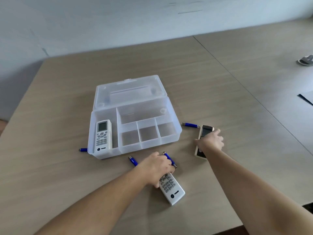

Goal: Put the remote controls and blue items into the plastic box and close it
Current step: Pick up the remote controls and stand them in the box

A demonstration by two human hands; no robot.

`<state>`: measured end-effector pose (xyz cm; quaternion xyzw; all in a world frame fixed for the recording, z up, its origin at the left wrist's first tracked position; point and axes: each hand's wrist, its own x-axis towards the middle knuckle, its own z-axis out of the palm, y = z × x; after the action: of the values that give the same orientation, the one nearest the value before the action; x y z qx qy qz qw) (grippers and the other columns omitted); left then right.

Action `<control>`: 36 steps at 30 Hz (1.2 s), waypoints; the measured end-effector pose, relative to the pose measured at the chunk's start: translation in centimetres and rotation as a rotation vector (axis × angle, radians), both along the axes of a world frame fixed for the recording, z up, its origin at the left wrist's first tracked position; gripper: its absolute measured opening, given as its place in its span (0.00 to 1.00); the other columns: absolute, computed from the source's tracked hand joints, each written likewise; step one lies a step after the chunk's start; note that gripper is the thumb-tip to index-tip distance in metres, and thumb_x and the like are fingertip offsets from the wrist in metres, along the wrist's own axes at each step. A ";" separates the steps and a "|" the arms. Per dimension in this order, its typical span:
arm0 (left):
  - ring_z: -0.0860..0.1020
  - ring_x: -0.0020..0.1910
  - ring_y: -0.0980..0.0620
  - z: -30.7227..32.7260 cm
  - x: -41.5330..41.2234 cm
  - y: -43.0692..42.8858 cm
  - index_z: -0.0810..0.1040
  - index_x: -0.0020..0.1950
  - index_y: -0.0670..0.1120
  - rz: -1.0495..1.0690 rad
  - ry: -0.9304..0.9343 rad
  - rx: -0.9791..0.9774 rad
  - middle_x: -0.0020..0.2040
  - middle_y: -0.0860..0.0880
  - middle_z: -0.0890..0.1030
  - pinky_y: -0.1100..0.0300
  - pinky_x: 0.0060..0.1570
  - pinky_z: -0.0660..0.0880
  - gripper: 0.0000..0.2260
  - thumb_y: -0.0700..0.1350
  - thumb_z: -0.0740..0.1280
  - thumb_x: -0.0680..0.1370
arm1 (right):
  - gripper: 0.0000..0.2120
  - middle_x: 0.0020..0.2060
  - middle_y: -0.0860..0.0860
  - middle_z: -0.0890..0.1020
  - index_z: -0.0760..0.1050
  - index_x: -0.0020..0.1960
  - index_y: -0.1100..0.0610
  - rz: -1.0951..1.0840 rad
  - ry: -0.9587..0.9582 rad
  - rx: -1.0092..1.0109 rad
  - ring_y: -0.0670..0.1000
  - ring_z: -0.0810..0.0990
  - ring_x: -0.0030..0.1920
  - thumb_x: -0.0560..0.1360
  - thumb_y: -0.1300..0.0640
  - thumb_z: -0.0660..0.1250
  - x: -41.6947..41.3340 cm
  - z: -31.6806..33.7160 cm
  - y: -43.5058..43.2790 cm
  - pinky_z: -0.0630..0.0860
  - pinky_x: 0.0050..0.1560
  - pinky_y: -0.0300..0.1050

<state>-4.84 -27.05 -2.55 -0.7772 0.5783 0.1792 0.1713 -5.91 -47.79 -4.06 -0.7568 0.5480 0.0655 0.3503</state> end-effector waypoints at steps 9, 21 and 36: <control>0.76 0.45 0.51 6.1 1.0 -0.3 0.75 0.53 0.50 0.428 0.424 -0.124 0.48 0.52 0.79 0.55 0.46 0.75 0.22 0.52 0.78 0.62 | 0.31 0.55 0.61 0.80 0.61 0.64 0.58 -0.175 -0.266 -0.022 0.63 0.81 0.52 0.68 0.55 0.73 -2.0 3.2 -0.9 0.78 0.46 0.52; 0.81 0.49 0.49 15.6 11.0 8.7 0.81 0.58 0.46 0.967 0.599 -0.215 0.51 0.48 0.82 0.59 0.50 0.78 0.16 0.42 0.75 0.70 | 0.15 0.40 0.50 0.76 0.68 0.59 0.56 0.100 -0.794 0.416 0.49 0.77 0.35 0.75 0.55 0.68 5.7 10.7 6.3 0.74 0.29 0.41; 0.74 0.47 0.50 12.0 20.1 16.8 0.79 0.61 0.38 1.279 0.534 -0.740 0.50 0.43 0.81 0.59 0.45 0.68 0.20 0.47 0.74 0.72 | 0.09 0.33 0.52 0.75 0.69 0.41 0.55 0.400 -0.657 0.562 0.51 0.74 0.30 0.80 0.54 0.60 13.8 9.6 15.3 0.69 0.29 0.40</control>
<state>15.31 -10.28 9.50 -0.8964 0.0624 0.2196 -0.3800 7.85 -32.47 5.58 -0.7039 0.2126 0.0346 0.6768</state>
